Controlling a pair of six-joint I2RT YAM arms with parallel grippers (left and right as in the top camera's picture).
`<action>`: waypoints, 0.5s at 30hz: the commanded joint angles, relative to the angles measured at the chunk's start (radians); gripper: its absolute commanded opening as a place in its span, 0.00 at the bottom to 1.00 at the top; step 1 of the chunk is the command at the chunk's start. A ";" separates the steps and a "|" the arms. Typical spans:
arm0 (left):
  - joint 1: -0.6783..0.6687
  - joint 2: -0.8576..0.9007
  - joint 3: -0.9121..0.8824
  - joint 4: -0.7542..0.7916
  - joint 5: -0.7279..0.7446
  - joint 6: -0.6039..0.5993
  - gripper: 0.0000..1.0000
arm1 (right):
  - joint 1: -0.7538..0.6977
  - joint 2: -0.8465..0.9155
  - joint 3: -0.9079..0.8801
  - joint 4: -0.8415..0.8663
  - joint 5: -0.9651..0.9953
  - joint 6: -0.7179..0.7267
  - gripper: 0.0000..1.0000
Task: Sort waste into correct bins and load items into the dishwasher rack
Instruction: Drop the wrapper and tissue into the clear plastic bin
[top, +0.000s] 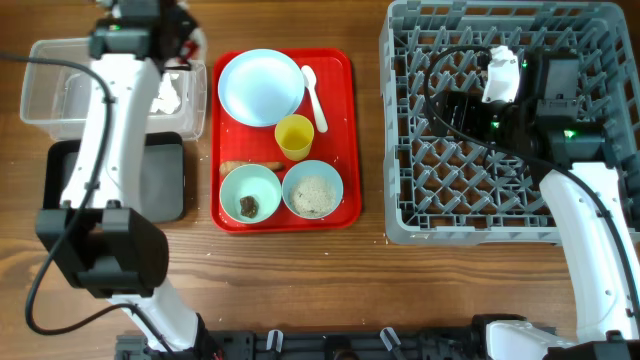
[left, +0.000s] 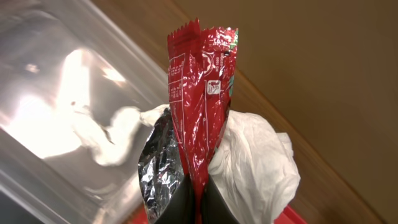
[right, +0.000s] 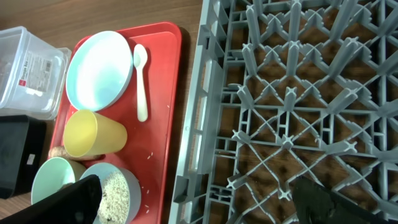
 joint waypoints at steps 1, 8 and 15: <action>0.137 0.094 -0.003 0.003 -0.045 0.016 0.04 | -0.002 0.004 0.014 0.002 -0.016 0.014 1.00; 0.167 0.181 -0.003 0.003 -0.045 0.016 1.00 | -0.002 0.004 0.014 0.009 -0.016 0.014 1.00; 0.097 0.090 -0.003 -0.032 0.338 0.341 0.86 | -0.001 0.004 0.014 0.007 -0.016 0.013 1.00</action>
